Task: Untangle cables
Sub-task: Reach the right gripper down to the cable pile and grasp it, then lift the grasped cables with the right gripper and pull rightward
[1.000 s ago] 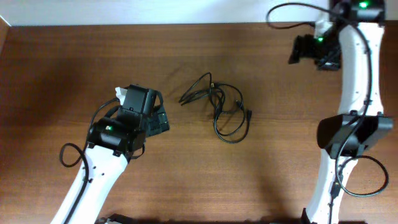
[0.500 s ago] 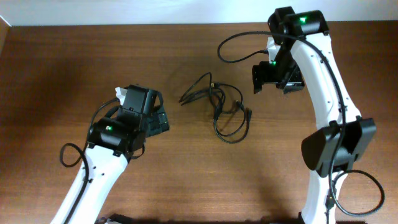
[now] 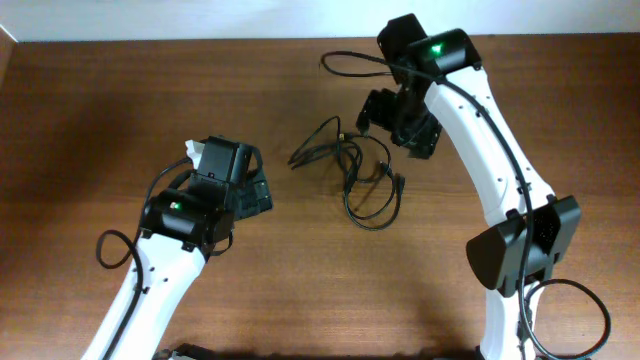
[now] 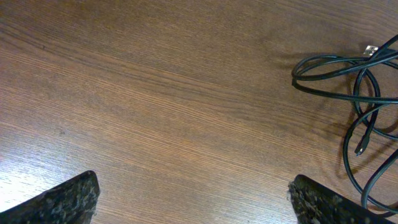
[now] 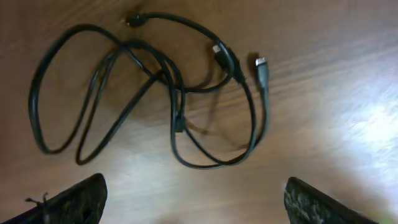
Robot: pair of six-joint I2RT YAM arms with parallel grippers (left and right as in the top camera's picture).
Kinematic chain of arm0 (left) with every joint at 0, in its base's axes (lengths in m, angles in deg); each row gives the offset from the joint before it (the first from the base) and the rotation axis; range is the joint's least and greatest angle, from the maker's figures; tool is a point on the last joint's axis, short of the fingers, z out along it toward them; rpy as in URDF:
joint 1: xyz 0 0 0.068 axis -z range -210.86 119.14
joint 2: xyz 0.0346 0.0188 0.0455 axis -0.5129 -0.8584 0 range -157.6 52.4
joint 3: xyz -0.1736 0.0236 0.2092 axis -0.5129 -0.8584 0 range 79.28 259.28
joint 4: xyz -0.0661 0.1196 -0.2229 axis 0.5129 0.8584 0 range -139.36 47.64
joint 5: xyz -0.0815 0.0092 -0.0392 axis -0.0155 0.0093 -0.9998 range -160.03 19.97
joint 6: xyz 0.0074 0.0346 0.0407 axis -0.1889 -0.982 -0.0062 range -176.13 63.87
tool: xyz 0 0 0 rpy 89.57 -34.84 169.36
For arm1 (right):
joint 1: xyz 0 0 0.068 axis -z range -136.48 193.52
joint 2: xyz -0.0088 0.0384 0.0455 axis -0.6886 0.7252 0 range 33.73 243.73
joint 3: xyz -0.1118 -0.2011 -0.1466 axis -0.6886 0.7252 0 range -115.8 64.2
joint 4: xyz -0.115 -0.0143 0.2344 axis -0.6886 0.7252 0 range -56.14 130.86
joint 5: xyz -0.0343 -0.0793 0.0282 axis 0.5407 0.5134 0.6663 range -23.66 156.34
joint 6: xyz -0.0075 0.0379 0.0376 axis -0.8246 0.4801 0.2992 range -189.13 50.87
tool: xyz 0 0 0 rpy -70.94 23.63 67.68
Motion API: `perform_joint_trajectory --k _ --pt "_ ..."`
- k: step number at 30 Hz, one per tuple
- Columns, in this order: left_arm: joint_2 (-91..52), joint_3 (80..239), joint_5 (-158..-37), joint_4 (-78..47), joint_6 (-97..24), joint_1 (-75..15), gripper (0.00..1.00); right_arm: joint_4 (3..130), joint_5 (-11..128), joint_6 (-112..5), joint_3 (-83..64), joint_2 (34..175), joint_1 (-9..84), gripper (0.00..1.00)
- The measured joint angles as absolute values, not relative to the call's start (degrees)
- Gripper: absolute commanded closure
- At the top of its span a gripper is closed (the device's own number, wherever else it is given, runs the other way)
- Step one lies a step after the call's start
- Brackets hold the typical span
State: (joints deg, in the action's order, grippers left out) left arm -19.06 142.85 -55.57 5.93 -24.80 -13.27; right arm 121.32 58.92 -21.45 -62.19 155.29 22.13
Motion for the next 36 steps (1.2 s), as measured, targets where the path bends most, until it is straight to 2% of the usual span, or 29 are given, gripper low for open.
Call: perform_joint_trajectory --k 5,9,10,12,14,15,18,20,24,27,29,33,36 --pt "-19.06 142.85 -55.57 5.95 -24.80 -13.27 0.01 108.40 58.09 -13.63 -56.25 155.27 16.93 0.09" --pt "-19.06 142.85 -55.55 5.86 -24.78 -13.27 0.01 98.94 57.63 -5.76 -45.34 155.07 15.24 0.10" --pt "-19.06 142.85 -55.57 5.86 -24.80 -13.27 0.01 96.05 57.35 -4.75 -43.37 154.96 15.24 0.14" --pt "-19.06 142.85 -55.55 5.91 -24.80 -13.27 0.01 93.17 56.49 -3.48 -40.49 154.96 15.24 0.30" --pt "-19.06 142.85 -55.57 5.91 -24.80 -13.27 0.01 92.95 56.36 -3.05 -39.61 154.96 15.24 0.54" --pt "-19.06 142.85 -55.57 5.93 -24.80 -13.27 0.01 93.12 56.36 -3.31 -39.59 154.96 15.24 0.63" --pt "-19.06 142.85 -55.57 5.91 -24.80 -13.27 0.01 93.15 56.38 -2.72 -38.41 154.96 15.18 0.86" --pt "-19.06 142.85 -55.57 5.91 -24.80 -13.27 0.01 93.19 56.36 -2.98 -37.89 154.96 15.18 0.96" --pt "-19.06 142.85 -55.57 5.91 -24.80 -13.27 0.01 94.78 55.64 -3.72 -37.78 154.96 15.14 0.96" --pt "-19.06 142.85 -55.57 5.91 -24.78 -13.27 0.01 95.88 53.28 -11.59 -37.78 154.94 15.14 0.96" --pt "-19.06 142.85 -55.57 5.95 -24.80 -13.27 0.01 101.98 53.41 -19.27 -38.70 153.36 15.70 0.96" --pt "-19.06 142.85 -55.57 5.91 -24.80 -13.27 0.01 107.79 55.75 -29.30 -46.78 139.33 19.07 0.96" --pt "-19.06 142.85 -55.57 5.93 -24.80 -13.27 0.01 109.67 55.95 -30.70 -52.16 134.81 19.05 0.96"
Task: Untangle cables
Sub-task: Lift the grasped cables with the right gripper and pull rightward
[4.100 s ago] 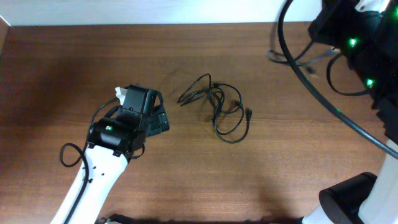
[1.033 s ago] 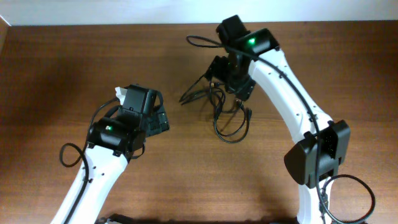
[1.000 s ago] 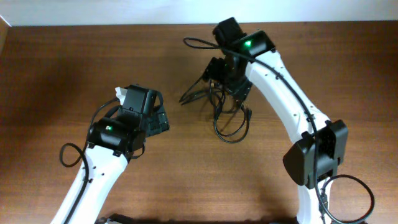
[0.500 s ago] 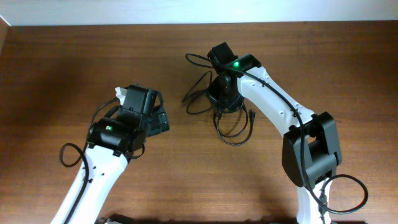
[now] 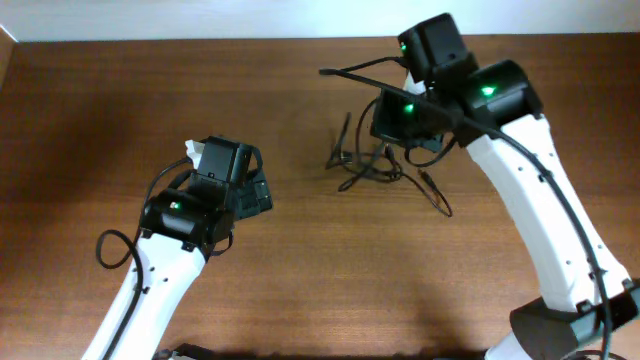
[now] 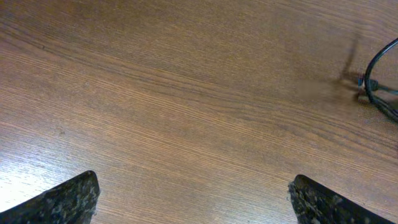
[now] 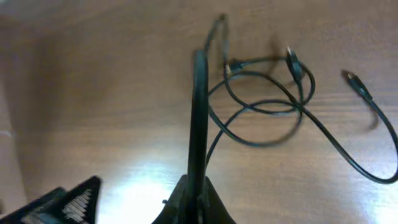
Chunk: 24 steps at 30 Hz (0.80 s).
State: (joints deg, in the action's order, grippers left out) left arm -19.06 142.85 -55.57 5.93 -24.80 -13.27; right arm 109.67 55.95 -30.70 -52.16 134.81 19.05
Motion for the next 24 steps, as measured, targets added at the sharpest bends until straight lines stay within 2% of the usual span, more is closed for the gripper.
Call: perform_joint_trajectory --k 11,16,18,21,24 --pt "-19.06 142.85 -55.57 5.93 -24.80 -13.27 0.01 111.48 55.95 -31.48 -78.91 132.45 19.05 0.96" --pt "-19.06 142.85 -55.57 5.93 -24.80 -13.27 0.01 112.58 55.90 -32.12 -80.79 132.38 19.05 0.96" --pt "-19.06 142.85 -55.57 5.95 -24.80 -13.27 0.01 109.41 54.09 -32.07 -81.84 132.38 19.05 0.96" --pt "-19.06 142.85 -55.57 5.93 -24.80 -13.27 0.01 107.61 53.76 -32.12 -88.62 132.05 19.05 0.96" --pt "-19.06 142.85 -55.55 5.95 -24.80 -13.27 0.01 113.10 59.53 -34.78 -90.63 131.38 19.05 0.96"
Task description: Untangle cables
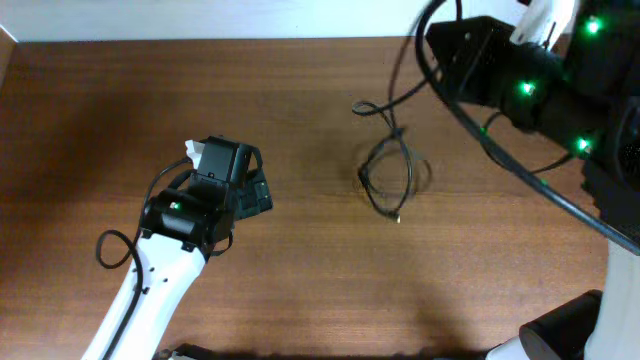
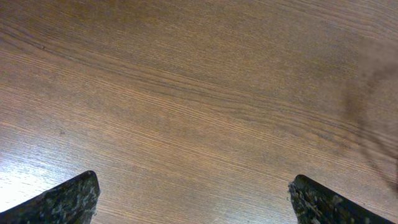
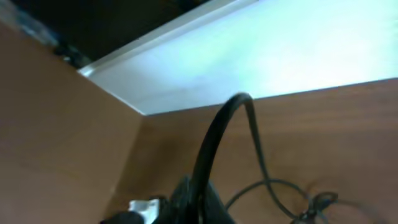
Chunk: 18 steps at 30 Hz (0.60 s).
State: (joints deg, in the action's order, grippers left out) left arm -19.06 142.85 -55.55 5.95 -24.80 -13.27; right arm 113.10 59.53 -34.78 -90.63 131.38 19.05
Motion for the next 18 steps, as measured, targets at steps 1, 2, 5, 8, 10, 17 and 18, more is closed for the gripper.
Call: perform_joint_trajectory --k 1,2,5,8,10,17,18 --pt "-19.06 142.85 -55.57 5.88 -24.80 -13.27 0.01 119.22 65.04 -37.21 -90.63 131.51 19.05 0.96" --pt "-19.06 142.85 -55.57 5.84 -24.80 -13.27 0.01 121.76 68.75 -38.46 -90.63 131.51 19.05 0.96" --pt "-19.06 142.85 -55.57 5.88 -24.78 -13.27 0.01 125.69 73.59 -41.36 -90.67 131.51 19.05 0.96" --pt "-19.06 142.85 -55.57 5.91 -24.80 -13.27 0.01 127.26 74.39 -42.41 -90.67 131.51 19.05 0.96" --pt "-19.06 142.85 -55.55 5.91 -24.80 -13.27 0.01 129.47 74.18 -42.56 -90.67 131.51 19.05 0.96" --pt "-19.06 142.85 -80.90 0.46 -24.76 -13.32 0.01 127.20 62.22 -42.65 -90.67 131.51 19.05 0.96" --pt "-19.06 142.85 -83.79 -0.61 -24.76 -13.32 0.01 126.30 58.81 -42.76 -90.67 131.51 19.05 0.96"
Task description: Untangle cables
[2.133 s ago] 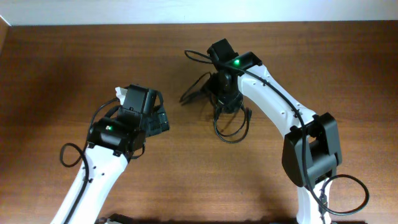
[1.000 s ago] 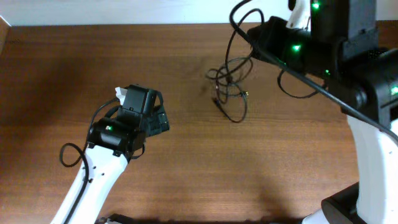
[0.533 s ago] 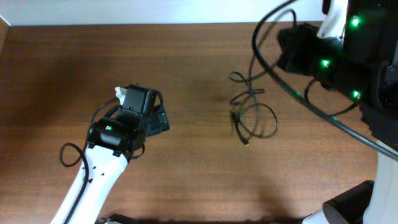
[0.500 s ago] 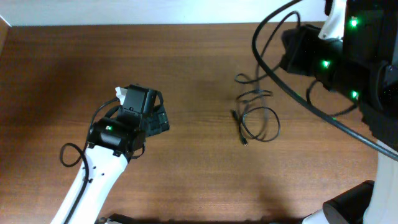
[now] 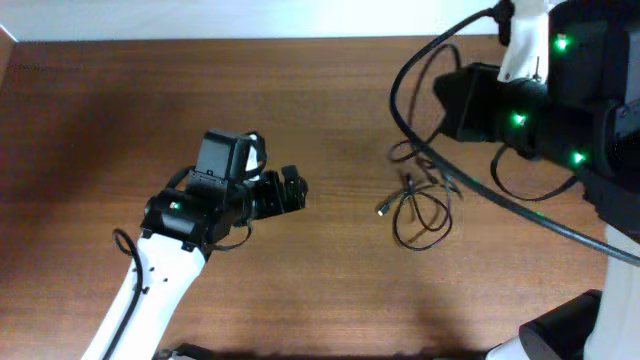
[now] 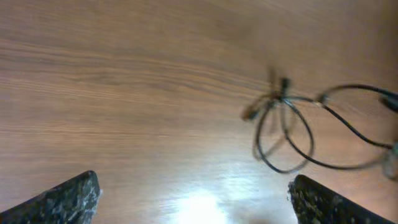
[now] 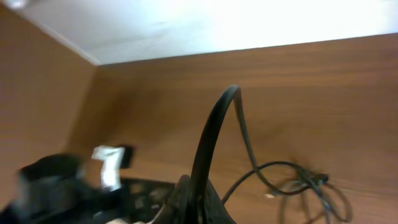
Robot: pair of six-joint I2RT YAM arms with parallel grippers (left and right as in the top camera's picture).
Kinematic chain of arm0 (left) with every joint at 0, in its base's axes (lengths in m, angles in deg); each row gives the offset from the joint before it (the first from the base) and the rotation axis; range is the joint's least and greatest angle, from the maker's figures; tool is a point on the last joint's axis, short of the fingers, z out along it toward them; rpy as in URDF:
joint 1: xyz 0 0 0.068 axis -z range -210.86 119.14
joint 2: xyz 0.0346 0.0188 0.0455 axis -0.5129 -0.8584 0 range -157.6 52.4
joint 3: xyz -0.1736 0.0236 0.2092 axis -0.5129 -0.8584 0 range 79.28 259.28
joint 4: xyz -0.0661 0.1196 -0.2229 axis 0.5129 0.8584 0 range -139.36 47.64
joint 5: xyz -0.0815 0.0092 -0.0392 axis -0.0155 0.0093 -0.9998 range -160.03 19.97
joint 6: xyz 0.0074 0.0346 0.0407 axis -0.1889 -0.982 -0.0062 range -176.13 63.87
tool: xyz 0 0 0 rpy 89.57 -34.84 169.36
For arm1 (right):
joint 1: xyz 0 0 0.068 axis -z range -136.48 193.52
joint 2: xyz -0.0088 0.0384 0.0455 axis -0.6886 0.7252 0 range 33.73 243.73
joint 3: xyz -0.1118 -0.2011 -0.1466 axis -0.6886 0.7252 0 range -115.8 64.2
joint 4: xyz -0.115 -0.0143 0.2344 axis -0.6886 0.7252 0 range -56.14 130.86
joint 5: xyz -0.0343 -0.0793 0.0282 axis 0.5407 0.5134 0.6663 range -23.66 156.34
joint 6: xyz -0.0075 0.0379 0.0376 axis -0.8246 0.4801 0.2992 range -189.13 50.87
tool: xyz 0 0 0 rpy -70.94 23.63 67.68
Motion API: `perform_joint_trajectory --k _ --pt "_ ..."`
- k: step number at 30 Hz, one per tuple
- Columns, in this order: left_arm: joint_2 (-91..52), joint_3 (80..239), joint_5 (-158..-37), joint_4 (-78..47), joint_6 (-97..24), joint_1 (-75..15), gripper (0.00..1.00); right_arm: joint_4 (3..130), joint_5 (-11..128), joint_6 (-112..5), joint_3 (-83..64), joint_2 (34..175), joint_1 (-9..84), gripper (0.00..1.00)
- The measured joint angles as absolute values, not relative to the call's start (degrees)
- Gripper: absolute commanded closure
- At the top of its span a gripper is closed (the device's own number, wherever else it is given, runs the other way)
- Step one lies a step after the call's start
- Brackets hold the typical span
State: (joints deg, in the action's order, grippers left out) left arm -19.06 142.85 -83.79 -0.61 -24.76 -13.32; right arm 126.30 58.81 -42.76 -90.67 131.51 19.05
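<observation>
Black cables lie in a small tangle [image 5: 420, 205] on the wooden table, right of centre; the left wrist view shows the tangle [image 6: 283, 124] ahead of my fingers. One cable strand [image 7: 214, 127] rises from the tangle in an arc into my right gripper [image 7: 199, 200], which is shut on it high above the table. In the overhead view the right arm [image 5: 500, 105] hides those fingers. My left gripper [image 5: 290, 190] stands open to the left of the tangle, apart from it, with nothing between its fingers [image 6: 68, 196].
A thick black robot lead [image 5: 400, 90] loops out from the right arm over the table's back right. A white wall [image 7: 217, 22] runs behind the table's far edge. Bare wood [image 5: 100, 110] lies to the left.
My left gripper has moved right toward the tangle, which now shows in its wrist view. The tangle has shifted a little to the right. My right gripper still holds the strand up high.
At first my right gripper hung open over the cables lying spread flat, with the left arm idle. Then it was shut on a strand and the heap had bunched up. Then it held the strand high; now the left gripper is near the tangle.
</observation>
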Motion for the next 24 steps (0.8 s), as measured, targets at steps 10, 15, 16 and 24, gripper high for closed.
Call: perform_joint_trajectory --k 10,15,16,24 --pt "-19.37 142.85 -85.01 -3.34 -44.30 -6.98 0.01 120.64 43.86 -42.76 -90.65 131.51 19.05 0.96" --pt "-23.52 142.26 -88.38 -9.42 -54.28 -6.98 0.02 115.00 43.29 -35.26 -90.63 131.51 21.08 0.96" --pt "-23.52 142.17 -90.28 -11.60 -55.33 -6.96 0.02 114.41 43.25 -31.66 -90.63 131.51 23.62 0.96" --pt "-23.61 142.06 -97.49 -16.39 -66.94 -2.08 0.01 113.08 40.80 -22.50 -90.63 131.51 26.72 0.96"
